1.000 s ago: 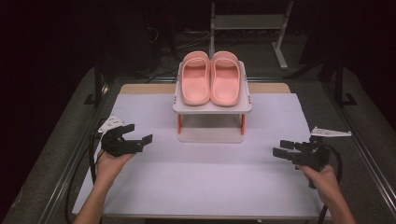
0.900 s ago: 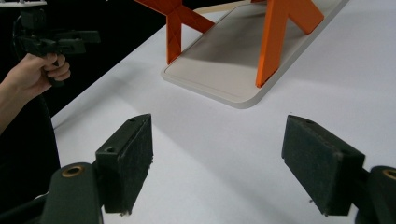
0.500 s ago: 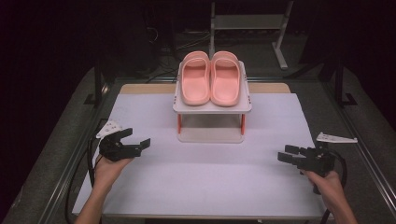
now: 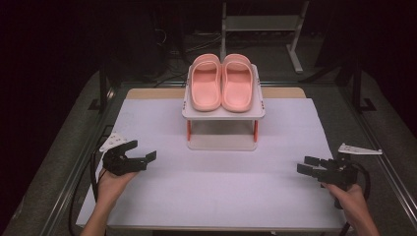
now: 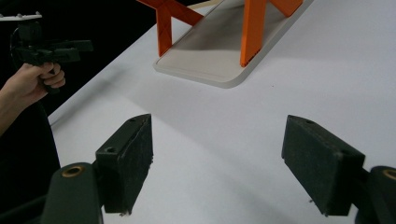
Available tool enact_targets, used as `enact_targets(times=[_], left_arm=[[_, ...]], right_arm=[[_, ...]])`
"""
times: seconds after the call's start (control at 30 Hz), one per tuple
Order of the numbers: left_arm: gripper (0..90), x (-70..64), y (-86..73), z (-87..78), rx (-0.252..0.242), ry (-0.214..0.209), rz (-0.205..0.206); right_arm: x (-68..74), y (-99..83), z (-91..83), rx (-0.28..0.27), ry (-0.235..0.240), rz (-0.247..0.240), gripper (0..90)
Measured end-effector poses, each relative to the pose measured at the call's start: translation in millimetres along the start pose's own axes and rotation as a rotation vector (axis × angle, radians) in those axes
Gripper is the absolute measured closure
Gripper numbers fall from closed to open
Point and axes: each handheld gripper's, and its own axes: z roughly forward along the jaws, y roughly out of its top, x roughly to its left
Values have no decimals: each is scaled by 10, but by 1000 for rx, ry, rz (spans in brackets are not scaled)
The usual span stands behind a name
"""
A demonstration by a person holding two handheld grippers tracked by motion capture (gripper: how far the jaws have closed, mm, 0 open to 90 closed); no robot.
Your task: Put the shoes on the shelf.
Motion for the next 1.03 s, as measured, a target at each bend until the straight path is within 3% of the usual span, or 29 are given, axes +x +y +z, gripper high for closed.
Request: enact_targets(times=[0.5, 1.03], left_arm=[[93, -14, -150, -102, -3, 13, -1], [93, -117, -449, -244, -37, 29, -22]], right_arm=[[-35, -188, -119, -34, 1, 27, 242], [105, -444, -215, -65, -3, 4, 241]])
